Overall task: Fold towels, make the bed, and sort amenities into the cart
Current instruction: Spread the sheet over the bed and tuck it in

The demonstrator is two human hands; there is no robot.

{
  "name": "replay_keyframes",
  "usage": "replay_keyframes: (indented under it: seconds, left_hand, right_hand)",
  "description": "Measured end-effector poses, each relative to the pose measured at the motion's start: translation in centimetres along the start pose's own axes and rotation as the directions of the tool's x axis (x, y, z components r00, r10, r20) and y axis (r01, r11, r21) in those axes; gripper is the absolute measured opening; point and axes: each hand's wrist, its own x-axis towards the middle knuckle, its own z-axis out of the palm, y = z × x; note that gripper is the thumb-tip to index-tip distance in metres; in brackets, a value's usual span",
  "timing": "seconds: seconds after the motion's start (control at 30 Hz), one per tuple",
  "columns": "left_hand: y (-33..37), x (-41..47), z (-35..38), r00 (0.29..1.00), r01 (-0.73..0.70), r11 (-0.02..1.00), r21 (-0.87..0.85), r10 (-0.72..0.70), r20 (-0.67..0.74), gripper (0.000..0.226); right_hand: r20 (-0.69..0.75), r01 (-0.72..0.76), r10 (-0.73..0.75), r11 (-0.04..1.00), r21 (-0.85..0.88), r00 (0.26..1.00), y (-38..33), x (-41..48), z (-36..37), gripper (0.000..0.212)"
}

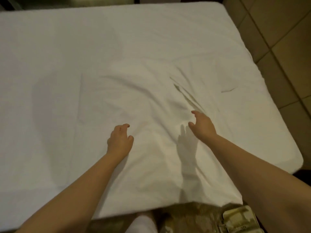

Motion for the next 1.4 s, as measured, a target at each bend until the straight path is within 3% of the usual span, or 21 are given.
replay_keyframes:
  seconds: [0.3, 0.43, 0.53, 0.67, 0.8, 0.87, 0.93, 1.0, 1.17, 1.2, 1.27, 1.33, 1.4]
  left_hand:
    - [2.6, 16.9, -2.4, 1.000, -0.020, 0.997, 0.070, 0.019, 0.015, 0.052]
    - [2.6, 24.4, -3.7, 0.988, 0.019, 0.988, 0.152, 0.004, -0.151, 0.051]
    - [1.8, 29.5, -5.7, 0.927, 0.188, 0.972, 0.139, -0.129, -0.352, 0.047]
    - [-2.9, 34.2, -8.2, 0.795, 0.506, 0.862, 0.039, -0.448, -0.410, 0.060]
    - [-6.9, 35.5, -9.8, 0.712, 0.655, 0.734, -0.178, -0.679, -0.180, 0.081]
    - [-8.1, 35.8, -9.9, 0.708, 0.655, 0.662, -0.363, -0.706, -0.010, 0.091]
    - [-8.2, 35.6, -9.9, 0.704, 0.630, 0.545, -0.554, -0.702, 0.111, 0.095]
    - [-7.5, 35.1, -10.2, 0.741, 0.572, 0.462, -0.678, -0.645, 0.186, 0.068]
    - [-6.3, 33.7, -12.2, 0.787, 0.570, 0.370, -0.733, -0.504, 0.356, 0.027]
    - [-5.7, 33.3, -12.9, 0.805, 0.528, 0.360, -0.769, -0.501, 0.317, 0.020]
    - [-4.9, 32.2, -14.2, 0.874, 0.344, 0.373, -0.862, -0.463, 0.148, 0.004]
    - [-3.7, 30.1, -15.2, 0.934, 0.172, 0.364, -0.915, -0.355, 0.034, 0.016]
    - [-3.8, 26.6, -14.8, 0.960, 0.123, 0.395, -0.910, -0.278, 0.009, 0.021]
  right_hand:
    - [-0.095, -0.083, 0.083, 0.997, 0.008, 0.992, -4.6, 15.6, -1.5, 0.056]
    - [-0.127, -0.116, 0.113, 0.993, -0.010, 0.985, -5.3, 22.6, -2.9, 0.064]
    - [-0.202, -0.207, 0.204, 0.978, 0.006, 0.958, -4.5, 27.8, -4.2, 0.067]
    - [-0.171, -0.312, 0.312, 0.950, 0.029, 0.935, -3.7, 33.0, -5.0, 0.078]
    - [-0.006, -0.297, 0.297, 0.954, 0.031, 0.955, -4.6, 36.5, -4.5, 0.085]
    - [-0.021, -0.147, 0.146, 0.978, -0.150, 0.989, -5.8, 37.2, -4.0, 0.072]
    - [0.023, 0.107, -0.105, 0.937, -0.331, 0.994, -7.5, 37.7, -3.4, 0.049]
    - [0.176, 0.295, -0.241, 0.856, -0.425, 0.954, -9.1, 38.1, -2.8, 0.037]
    - [0.430, 0.353, -0.157, 0.833, -0.427, 0.889, -10.1, 37.2, -3.2, 0.035]
    - [0.392, 0.355, -0.189, 0.840, -0.411, 0.901, -10.1, 36.8, -3.9, 0.032]
    - [0.178, 0.351, -0.305, 0.863, -0.363, 0.935, -10.1, 35.2, -5.2, 0.028]
    - [-0.101, 0.398, -0.448, 0.861, -0.318, 0.888, -9.8, 32.1, -5.6, 0.030]
    - [-0.277, 0.432, -0.504, 0.857, -0.281, 0.818, -8.6, 27.4, -5.2, 0.031]
